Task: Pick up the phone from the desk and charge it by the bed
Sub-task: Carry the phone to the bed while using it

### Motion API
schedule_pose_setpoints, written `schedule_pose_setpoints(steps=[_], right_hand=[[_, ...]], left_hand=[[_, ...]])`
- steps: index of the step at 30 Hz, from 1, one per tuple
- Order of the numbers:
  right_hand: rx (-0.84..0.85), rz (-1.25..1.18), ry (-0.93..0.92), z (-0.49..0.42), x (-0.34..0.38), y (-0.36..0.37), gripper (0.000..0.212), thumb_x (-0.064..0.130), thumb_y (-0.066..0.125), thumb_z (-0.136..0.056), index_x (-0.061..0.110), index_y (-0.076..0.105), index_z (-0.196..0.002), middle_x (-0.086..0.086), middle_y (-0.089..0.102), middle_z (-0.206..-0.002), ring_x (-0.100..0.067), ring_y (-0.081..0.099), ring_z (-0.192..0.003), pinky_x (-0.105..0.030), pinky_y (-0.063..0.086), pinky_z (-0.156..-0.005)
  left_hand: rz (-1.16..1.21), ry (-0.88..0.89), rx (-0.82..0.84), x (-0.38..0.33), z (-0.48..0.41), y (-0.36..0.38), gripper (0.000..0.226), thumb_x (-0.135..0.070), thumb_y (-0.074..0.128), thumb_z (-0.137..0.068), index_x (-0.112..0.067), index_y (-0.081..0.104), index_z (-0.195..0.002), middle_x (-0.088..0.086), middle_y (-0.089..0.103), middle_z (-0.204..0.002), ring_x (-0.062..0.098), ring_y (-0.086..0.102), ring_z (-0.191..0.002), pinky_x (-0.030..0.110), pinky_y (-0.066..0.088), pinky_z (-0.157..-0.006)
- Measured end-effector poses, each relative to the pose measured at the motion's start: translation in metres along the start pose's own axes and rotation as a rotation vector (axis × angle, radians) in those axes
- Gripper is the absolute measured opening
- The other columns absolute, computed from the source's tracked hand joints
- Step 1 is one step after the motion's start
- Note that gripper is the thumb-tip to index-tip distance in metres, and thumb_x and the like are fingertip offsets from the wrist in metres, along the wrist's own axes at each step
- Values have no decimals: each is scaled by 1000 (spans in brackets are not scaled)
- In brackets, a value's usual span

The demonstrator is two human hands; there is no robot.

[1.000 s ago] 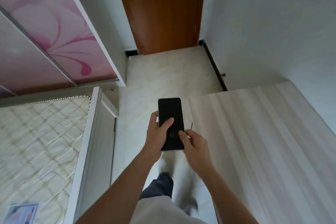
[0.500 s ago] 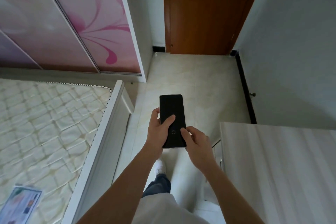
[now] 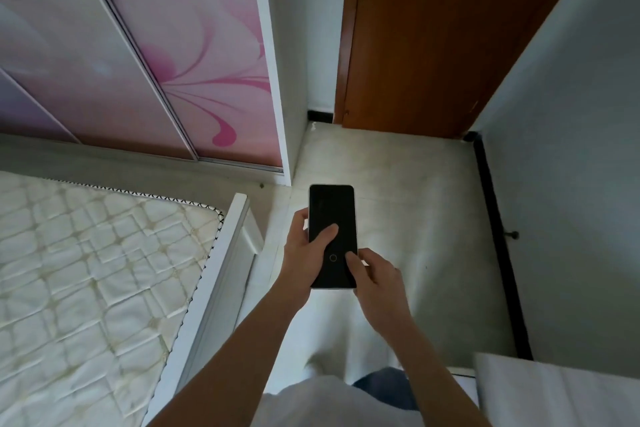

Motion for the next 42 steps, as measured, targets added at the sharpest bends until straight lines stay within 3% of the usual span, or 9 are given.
schedule_pose_setpoints(steps=[3,9,13,16,19,26,31,38,42], right_hand=[[6,18,-7,-35,8,5,20,35,48,-100,24,64,-94,6,65,-61,-10,59,-50,-20,45,-50],[41,48,-31,-117,21,9,21,34,50,-99,32,59,-81,-1,68,-66,-28,68,-68,-40,58,-66],[118,64,-83,-186,33,8,24,33,49,-100,31,57,-78,5,63,-60,-19,64,-59,-30,52,-56],[191,93,-142,-245,48,1,25,32,49,-100,24,58,-79,10,59,-56,-4,58,-50,-14,42,-50],[233,124,-210,-303,68,-11,31,31,51,-100,27,53,-69,12,52,-47,0,53,-46,-12,38,-47],[392,176,-325,-404,99,-10,30,39,48,-100,15,64,-89,17,55,-61,4,57,-53,-9,42,-51],[524,181,-363,-438,113,22,32,38,49,-99,13,65,-90,15,54,-60,8,56,-51,-9,42,-50],[664,235,-450,-482,140,86,30,48,49,-97,22,63,-92,18,61,-70,4,63,-63,-8,47,-56],[762,244,-483,-520,172,133,25,42,50,-98,24,60,-85,15,61,-66,3,63,-66,-12,46,-55]], left_hand=[[-2,-4,-27,-9,-31,-5,28,-27,65,-94,-34,49,-115,5,69,-105,28,71,-94,52,60,-84],[-17,5,-100,-28,-102,-5,33,-27,64,-94,-29,47,-122,6,68,-106,28,70,-95,50,60,-85],[24,4,-177,-49,-157,-1,24,-25,64,-94,-30,49,-113,2,69,-100,24,71,-89,37,62,-74],[66,-17,-248,-70,-201,7,26,-24,66,-93,-25,51,-115,7,71,-103,28,72,-90,46,62,-77],[121,-21,-341,-94,-244,17,22,-20,69,-90,-21,55,-107,12,72,-103,32,73,-89,52,62,-78],[172,31,-520,-133,-312,22,18,-15,68,-91,-21,56,-103,7,72,-92,18,73,-72,32,60,-57],[178,30,-638,-144,-330,-5,20,-15,68,-90,-17,55,-104,15,72,-97,30,72,-82,47,62,-72],[237,39,-808,-147,-365,-64,20,-17,70,-88,-20,57,-103,12,72,-94,38,71,-91,55,59,-81],[289,57,-877,-159,-401,-109,18,-17,71,-87,-20,56,-97,16,71,-92,41,70,-90,56,59,-79]])
Point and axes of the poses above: each hand's wrist, its own z-axis away from the middle knuckle, its own y-axis out of the palm, x = y × z, the point moved 3 cm from there along -z, towards the middle knuckle
